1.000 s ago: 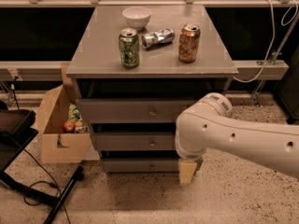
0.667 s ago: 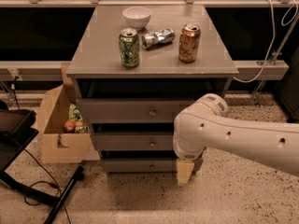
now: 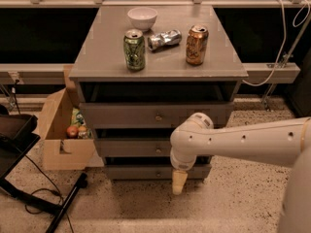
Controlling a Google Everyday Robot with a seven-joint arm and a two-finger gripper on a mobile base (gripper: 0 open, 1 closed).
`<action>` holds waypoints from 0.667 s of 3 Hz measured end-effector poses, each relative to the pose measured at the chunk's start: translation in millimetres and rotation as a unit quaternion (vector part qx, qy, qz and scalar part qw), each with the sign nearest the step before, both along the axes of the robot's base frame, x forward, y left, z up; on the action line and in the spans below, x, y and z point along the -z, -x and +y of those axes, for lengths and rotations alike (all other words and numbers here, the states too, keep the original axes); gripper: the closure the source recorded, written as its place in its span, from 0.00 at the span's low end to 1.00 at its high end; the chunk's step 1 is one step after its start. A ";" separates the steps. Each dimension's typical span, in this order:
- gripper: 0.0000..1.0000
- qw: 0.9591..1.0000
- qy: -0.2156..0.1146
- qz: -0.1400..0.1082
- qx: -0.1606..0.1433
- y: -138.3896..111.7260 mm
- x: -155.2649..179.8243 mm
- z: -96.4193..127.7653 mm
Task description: Open middle drawer
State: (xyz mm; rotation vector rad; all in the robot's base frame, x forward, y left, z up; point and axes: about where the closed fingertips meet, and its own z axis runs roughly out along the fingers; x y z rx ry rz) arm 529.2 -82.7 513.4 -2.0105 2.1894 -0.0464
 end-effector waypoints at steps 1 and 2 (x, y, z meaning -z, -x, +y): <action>0.00 1.000 -0.014 -0.002 0.012 -32.3 46.7 -1.2; 0.00 1.000 -0.012 -0.013 0.017 -60.7 71.4 -9.9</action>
Offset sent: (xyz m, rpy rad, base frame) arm 0.0977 -0.0210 -0.0976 0.0216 -0.0601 -0.0492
